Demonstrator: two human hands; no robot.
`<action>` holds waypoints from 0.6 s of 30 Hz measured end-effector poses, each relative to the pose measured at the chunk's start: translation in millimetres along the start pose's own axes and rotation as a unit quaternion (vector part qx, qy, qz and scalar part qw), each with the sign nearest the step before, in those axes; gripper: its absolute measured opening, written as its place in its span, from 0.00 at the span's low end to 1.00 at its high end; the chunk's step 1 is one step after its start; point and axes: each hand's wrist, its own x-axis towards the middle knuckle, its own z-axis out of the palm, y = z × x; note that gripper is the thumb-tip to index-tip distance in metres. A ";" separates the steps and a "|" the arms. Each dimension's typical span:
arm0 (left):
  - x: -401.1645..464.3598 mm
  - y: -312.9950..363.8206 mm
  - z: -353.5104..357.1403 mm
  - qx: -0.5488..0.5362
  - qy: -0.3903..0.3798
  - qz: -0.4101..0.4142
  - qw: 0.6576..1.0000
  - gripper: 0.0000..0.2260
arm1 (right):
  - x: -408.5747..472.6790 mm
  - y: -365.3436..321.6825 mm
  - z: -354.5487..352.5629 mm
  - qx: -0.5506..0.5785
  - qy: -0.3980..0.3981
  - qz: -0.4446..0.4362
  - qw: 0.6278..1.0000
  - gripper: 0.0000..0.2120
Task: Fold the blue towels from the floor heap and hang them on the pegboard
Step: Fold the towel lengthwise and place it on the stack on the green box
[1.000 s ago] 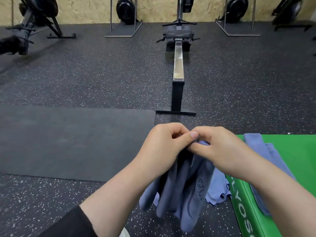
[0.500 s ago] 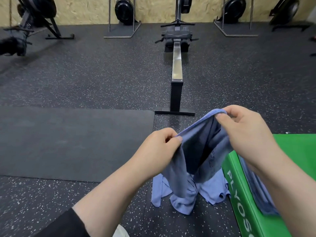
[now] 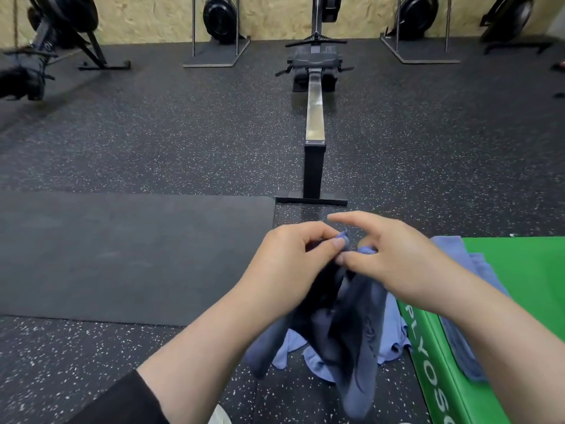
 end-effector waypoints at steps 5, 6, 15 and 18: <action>0.9 -0.5 -2.9 0.010 0.020 0.009 1.000 0.04 | -0.2 2.5 3.5 -0.027 0.022 -0.024 0.999 0.05; 1.1 -1.2 -4.6 0.012 0.020 0.004 1.000 0.04 | 0.7 4.3 3.4 -0.022 0.035 -0.021 0.999 0.05; 0.2 -8.2 -13.1 0.052 0.078 -0.010 0.996 0.06 | 7.0 19.4 -5.6 0.020 0.126 0.068 0.989 0.10; -1.3 -2.5 -11.6 0.037 0.068 -0.008 0.997 0.06 | 7.5 20.3 -5.0 0.001 0.103 0.070 0.992 0.07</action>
